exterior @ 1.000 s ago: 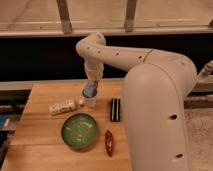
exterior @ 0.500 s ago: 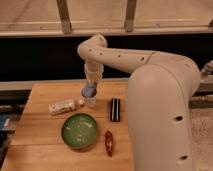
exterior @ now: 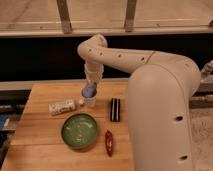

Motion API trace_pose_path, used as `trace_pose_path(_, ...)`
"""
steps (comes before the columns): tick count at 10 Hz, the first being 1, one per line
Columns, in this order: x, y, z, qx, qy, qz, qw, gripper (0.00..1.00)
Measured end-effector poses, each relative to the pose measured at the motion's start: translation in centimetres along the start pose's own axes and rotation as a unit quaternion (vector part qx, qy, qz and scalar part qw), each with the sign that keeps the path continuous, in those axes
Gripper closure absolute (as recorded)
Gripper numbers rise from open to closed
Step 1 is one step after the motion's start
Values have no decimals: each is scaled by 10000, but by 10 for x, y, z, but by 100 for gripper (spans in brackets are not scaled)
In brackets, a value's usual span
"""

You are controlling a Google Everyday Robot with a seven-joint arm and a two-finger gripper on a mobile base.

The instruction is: Place the white sponge in the ceramic cup

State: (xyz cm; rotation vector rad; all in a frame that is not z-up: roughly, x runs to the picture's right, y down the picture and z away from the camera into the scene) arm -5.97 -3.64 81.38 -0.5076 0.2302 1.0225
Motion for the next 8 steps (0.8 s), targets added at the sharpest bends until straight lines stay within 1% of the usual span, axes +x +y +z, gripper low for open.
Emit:
trace_pose_path(1, 0, 0, 0, 3, 0, 0, 10000, 20)
trace_pose_path(8, 0, -1, 0, 2, 0, 5, 10000, 20)
